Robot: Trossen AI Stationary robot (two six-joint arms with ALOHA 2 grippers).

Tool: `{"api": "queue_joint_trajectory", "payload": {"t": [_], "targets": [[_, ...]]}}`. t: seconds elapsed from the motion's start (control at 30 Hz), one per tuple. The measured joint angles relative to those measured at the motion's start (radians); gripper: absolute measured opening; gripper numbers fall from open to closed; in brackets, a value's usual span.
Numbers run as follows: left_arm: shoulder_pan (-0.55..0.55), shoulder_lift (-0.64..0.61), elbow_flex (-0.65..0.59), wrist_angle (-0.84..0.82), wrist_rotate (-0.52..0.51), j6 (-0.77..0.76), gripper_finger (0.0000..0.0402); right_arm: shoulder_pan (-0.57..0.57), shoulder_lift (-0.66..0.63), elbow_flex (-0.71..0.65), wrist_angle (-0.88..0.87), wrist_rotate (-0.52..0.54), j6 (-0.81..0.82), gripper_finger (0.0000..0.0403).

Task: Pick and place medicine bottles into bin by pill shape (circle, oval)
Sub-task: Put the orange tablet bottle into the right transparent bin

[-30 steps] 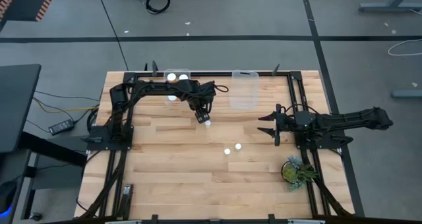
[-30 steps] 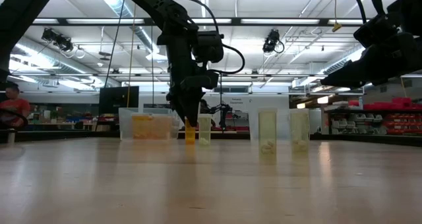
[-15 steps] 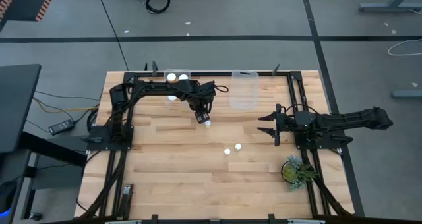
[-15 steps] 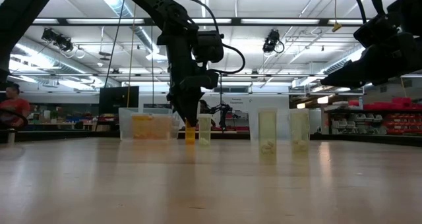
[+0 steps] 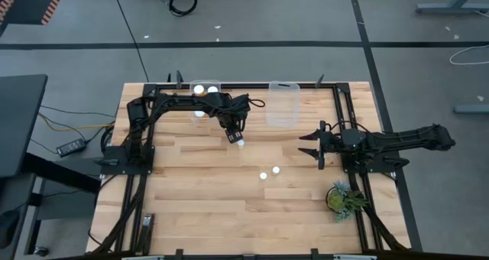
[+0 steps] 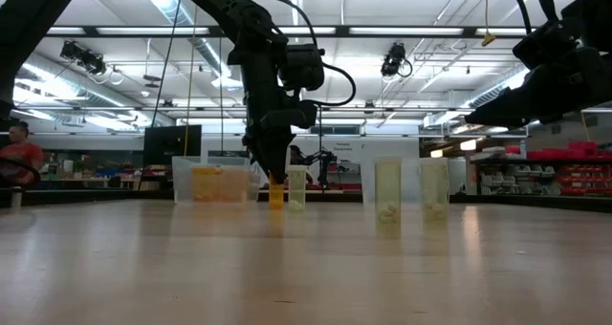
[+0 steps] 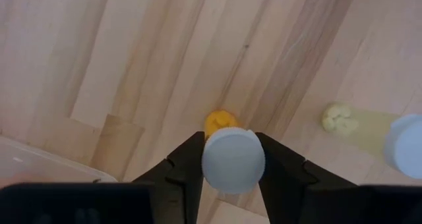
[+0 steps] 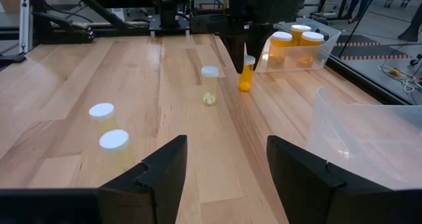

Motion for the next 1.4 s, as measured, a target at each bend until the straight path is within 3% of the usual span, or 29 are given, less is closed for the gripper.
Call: {"api": "queue_joint_trajectory", "payload": {"t": [1.4], "targets": [[0.000,0.000,0.000,0.014,0.008,-0.004,0.0124,0.000,0.000,0.000,0.000,0.000,0.000,0.0216]]}}
